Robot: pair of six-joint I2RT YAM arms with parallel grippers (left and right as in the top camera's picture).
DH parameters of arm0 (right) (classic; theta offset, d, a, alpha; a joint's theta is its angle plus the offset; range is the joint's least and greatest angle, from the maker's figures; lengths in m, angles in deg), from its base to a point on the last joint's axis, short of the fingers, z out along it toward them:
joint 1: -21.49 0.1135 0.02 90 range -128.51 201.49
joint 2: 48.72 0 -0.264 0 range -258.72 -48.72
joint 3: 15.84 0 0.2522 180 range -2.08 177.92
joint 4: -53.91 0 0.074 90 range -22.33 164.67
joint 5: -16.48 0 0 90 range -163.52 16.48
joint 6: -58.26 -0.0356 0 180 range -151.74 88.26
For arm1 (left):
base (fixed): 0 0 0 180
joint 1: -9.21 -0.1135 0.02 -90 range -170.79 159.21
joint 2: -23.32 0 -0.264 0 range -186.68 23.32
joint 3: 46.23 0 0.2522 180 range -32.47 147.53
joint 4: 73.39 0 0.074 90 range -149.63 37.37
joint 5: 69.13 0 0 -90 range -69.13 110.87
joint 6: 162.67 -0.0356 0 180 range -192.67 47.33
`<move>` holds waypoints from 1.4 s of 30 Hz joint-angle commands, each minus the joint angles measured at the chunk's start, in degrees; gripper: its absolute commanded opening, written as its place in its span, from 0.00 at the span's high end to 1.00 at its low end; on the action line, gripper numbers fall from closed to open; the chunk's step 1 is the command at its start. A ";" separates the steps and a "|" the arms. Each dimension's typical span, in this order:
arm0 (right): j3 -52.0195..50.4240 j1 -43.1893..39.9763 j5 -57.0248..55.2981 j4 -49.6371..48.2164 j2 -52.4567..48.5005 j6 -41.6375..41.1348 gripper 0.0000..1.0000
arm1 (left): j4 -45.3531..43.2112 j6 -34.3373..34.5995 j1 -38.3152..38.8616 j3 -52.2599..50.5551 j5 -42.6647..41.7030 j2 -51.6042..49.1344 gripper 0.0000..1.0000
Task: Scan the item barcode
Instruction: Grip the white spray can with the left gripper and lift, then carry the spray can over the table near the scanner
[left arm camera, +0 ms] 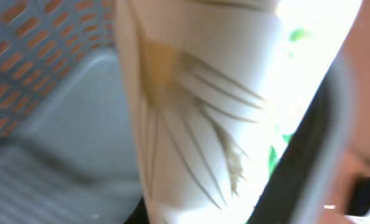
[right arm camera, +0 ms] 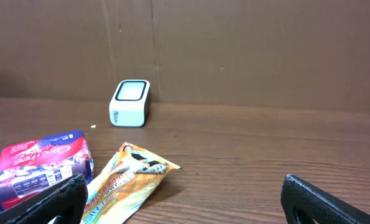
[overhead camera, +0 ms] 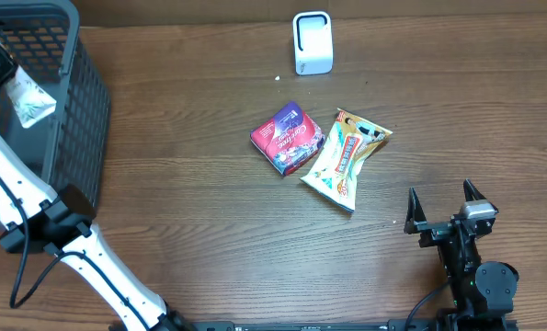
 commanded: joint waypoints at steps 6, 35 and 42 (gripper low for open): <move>-0.59 -0.48 -0.52 -0.26 0.57 0.04 0.00 | 0.52 5.14 5.92 1.92 -31.19 5.33 0.96; -0.59 -0.48 -0.52 -0.26 0.57 0.04 0.00 | -0.52 2.56 59.89 -23.76 4.96 4.85 0.96; -0.59 -0.48 -0.52 -0.26 0.57 0.04 0.00 | -9.25 2.54 66.07 -38.97 5.07 4.85 0.92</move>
